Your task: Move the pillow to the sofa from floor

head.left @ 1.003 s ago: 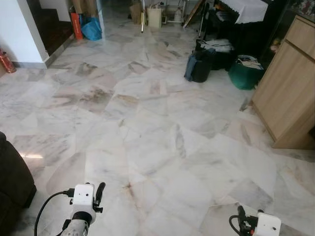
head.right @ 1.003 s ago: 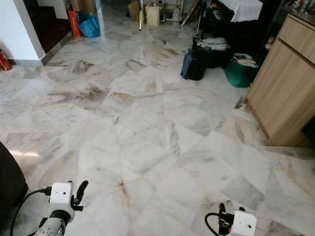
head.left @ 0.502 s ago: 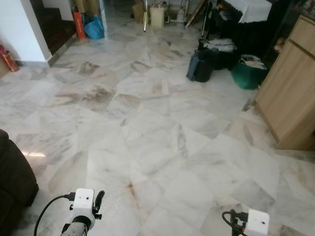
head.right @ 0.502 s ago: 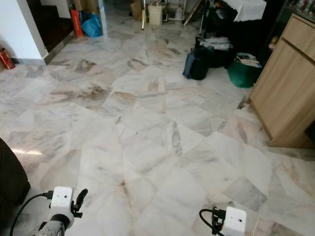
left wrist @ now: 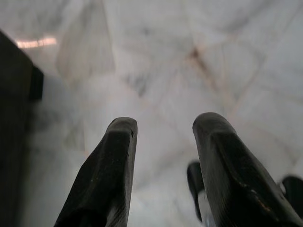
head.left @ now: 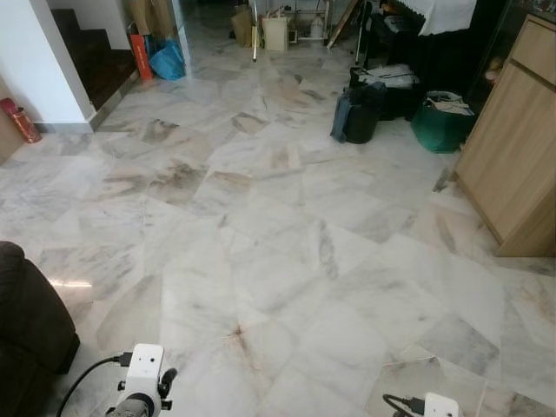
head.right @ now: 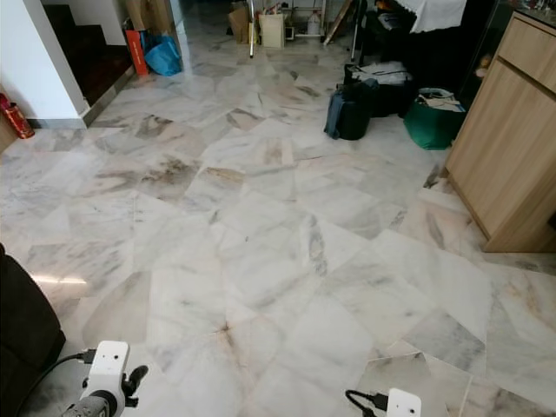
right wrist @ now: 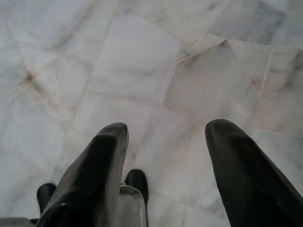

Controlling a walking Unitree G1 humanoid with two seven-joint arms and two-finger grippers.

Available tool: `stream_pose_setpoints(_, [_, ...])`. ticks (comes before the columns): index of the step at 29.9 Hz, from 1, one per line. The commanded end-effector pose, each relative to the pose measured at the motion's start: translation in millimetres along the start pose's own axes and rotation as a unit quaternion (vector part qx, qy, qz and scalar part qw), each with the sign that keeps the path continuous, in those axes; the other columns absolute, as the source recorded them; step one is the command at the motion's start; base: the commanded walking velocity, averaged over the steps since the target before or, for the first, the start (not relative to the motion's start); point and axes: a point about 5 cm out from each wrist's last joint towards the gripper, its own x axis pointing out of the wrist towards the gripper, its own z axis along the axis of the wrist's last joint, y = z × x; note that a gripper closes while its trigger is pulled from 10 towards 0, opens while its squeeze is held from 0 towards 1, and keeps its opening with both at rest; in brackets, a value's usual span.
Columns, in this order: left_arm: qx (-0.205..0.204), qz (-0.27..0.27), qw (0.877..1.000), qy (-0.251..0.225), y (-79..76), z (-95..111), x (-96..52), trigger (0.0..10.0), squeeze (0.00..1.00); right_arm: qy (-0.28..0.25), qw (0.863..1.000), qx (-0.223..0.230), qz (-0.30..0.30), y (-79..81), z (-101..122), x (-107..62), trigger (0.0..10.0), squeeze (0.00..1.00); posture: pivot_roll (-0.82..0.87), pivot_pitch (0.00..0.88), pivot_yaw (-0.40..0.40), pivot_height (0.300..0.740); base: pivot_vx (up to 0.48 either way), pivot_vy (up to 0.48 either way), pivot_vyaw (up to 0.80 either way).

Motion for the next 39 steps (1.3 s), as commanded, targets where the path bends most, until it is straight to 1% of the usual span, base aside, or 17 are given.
stream_pose_setpoints(1, [0.008,0.004,1.0,0.025,-1.6,-5.3,0.0,10.0,0.0,0.023,1.0,-0.003,0.003,0.8,-6.8,-1.0,10.0,0.0,0.04,0.0,-0.01,0.74,0.0,0.0,0.0])
stream_pose_setpoints(4, [-0.011,0.008,1.0,0.021,-7.8,-0.9,2.1,10.0,0.0,0.025,1.0,-0.012,0.012,1.9,-3.4,0.6,10.0,0.0,0.05,0.0,-0.023,0.74,0.0,0.0,0.0])
stream_pose_setpoints(6, [-0.012,0.007,1.0,0.02,-9.3,0.7,2.7,10.0,0.0,0.024,1.0,-0.012,0.014,2.6,-1.4,1.4,10.0,0.0,0.05,0.0,-0.023,0.74,0.0,0.0,0.0])
stream_pose_setpoints(8, [-0.003,-0.002,1.0,0.023,-11.4,2.0,3.5,10.0,0.0,0.024,1.0,-0.012,0.017,4.3,4.1,3.6,10.0,0.0,0.05,0.0,-0.018,0.74,0.0,0.0,0.0])
stream_pose_setpoints(10, [0.003,-0.004,1.0,0.029,-9.6,-0.8,2.7,10.0,0.0,0.025,0.999,-0.011,0.018,4.7,-0.3,2.0,10.0,0.0,0.05,0.0,-0.015,0.74,0.0,0.0,0.0])
stream_pose_setpoints(11, [0.006,-0.004,0.999,0.038,-5.9,-5.7,1.1,10.0,0.0,0.026,0.999,-0.011,0.019,5.4,-7.2,-0.7,10.0,0.0,0.04,0.0,-0.008,0.74,0.0,0.0,0.0])
stream_pose_setpoints(12, [0.007,-0.003,0.999,0.042,-3.8,-7.8,0.3,10.0,0.0,0.026,0.999,-0.011,0.02,5.7,-9.0,-1.4,10.0,0.0,0.04,0.0,-0.005,0.74,0.0,0.0,0.0])
stream_pose_setpoints(14, [0.007,0.003,0.998,0.056,7.6,-18.4,-4.3,10.0,0.0,0.028,0.999,-0.005,0.017,6.2,-10.7,-1.9,10.0,0.0,0.03,0.0,0.001,0.74,0.0,0.0,0.0])
stream_pose_setpoints(17, [0.008,0.008,0.997,0.073,18.3,-30.7,-10.1,10.0,0.0,0.027,0.999,0.0,0.017,7.6,-11.2,-2.0,10.0,0.0,0.04,0.0,0.004,0.74,0.0,0.0,0.0])
stream_pose_setpoints(18, [0.008,0.008,0.997,0.073,18.3,-30.7,-10.1,10.0,0.0,0.027,0.999,0.0,0.017,7.6,-11.2,-2.0,10.0,0.0,0.04,0.0,0.004,0.74,0.0,0.0,0.0])
stream_pose_setpoints(19, [0.009,0.011,0.996,0.084,22.8,-38.2,-13.8,10.0,0.0,0.028,0.999,0.002,0.018,8.4,-11.5,-2.0,10.0,0.0,0.04,0.0,0.005,0.74,0.0,0.0,0.0])
stream_pose_setpoints(20, [0.011,0.01,0.996,0.089,23.3,-41.1,-15.0,10.0,0.0,0.028,0.999,0.003,0.018,8.7,-11.8,-2.1,10.0,0.0,0.04,0.0,0.006,0.74,0.0,0.0,0.0])
stream_pose_setpoints(23, [0.019,-0.003,0.995,0.095,6.9,-40.2,-12.0,10.0,0.0,0.031,0.999,-0.004,0.026,11.1,-12.5,-2.1,10.0,0.0,0.04,0.0,0.005,0.74,0.0,0.0,0.0])
stream_pose_setpoints(24, [0.02,-0.005,0.995,0.098,4.1,-41.0,-12.0,10.0,0.0,0.034,0.999,-0.008,0.029,11.9,-13.1,-2.1,10.0,0.0,0.04,0.0,0.007,0.74,0.0,0.0,0.0])
stream_pose_setpoints(29, [0.019,-0.008,0.995,0.101,-2.3,-39.9,-10.6,10.0,0.0,0.029,0.999,-0.015,0.032,12.6,-11.8,-1.9,10.0,0.0,0.04,0.0,0.005,0.74,0.0,0.0,0.0])
stream_pose_setpoints(33, [0.018,-0.009,0.995,0.102,-5.7,-37.4,-9.1,10.0,0.0,0.029,0.999,-0.024,0.037,12.9,-11.5,-1.9,10.0,0.0,0.04,0.0,-0.001,0.74,0.0,0.0,0.8])
stream_pose_setpoints(39, [0.016,-0.007,0.994,0.107,-5.8,-39.7,-9.9,10.0,0.0,0.031,0.998,-0.029,0.041,12.5,-11.2,-1.7,10.0,0.0,0.04,0.0,-0.005,0.74,0.0,0.0,0.8])
